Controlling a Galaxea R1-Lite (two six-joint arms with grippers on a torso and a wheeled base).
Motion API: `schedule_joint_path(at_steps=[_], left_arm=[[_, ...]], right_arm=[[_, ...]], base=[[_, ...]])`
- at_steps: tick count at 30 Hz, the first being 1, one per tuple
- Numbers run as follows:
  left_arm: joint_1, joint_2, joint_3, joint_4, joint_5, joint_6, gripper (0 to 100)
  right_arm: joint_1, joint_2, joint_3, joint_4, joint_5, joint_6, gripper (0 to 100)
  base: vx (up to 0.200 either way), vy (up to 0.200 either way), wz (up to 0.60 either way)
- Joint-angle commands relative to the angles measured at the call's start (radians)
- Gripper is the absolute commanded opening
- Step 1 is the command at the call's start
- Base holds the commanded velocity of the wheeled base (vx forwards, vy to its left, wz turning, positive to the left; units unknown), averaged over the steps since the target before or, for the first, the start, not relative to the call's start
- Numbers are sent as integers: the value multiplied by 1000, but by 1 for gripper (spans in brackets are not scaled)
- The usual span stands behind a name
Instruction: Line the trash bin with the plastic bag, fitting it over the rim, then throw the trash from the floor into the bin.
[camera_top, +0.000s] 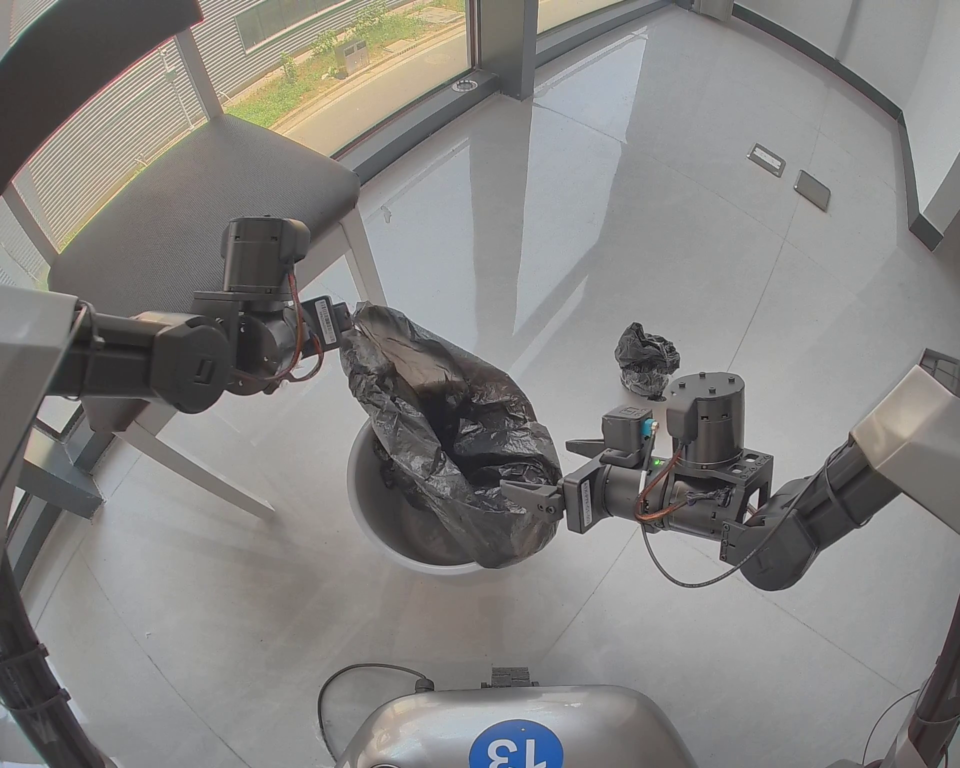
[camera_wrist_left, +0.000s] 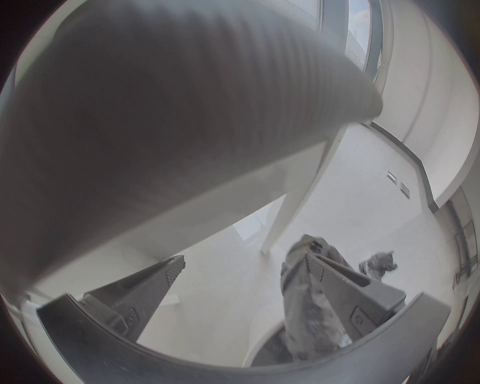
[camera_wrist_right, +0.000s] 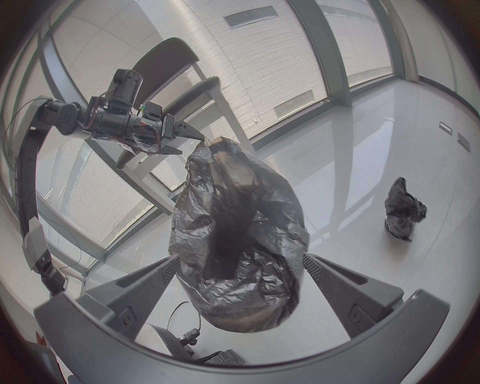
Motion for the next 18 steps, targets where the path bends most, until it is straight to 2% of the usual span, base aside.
schedule_joint_path(at_steps=[1, 3, 5, 10, 15, 18], left_arm=[[-13, -172, 150, 103, -20, 24, 100], [1, -159, 165, 106, -18, 24, 100], [56, -101, 165, 93, -11, 42, 100], [73, -69, 160, 76, -7, 114, 100], [2, -27, 169, 57, 0, 131, 100], [-27, 29, 166, -9, 2, 128, 100]], right_arm=[[59, 26, -28, 3, 1, -48, 100], [67, 33, -34, 2, 1, -48, 100], [79, 49, -60, 2, 1, -49, 100], [101, 55, -63, 5, 1, -48, 100], [101, 55, -63, 2, 1, -39, 100], [102, 55, -62, 2, 1, -39, 100]], base=[[0, 0, 0], [0, 0, 0], [0, 0, 0], [0, 0, 0], [0, 0, 0], [0, 0, 0]])
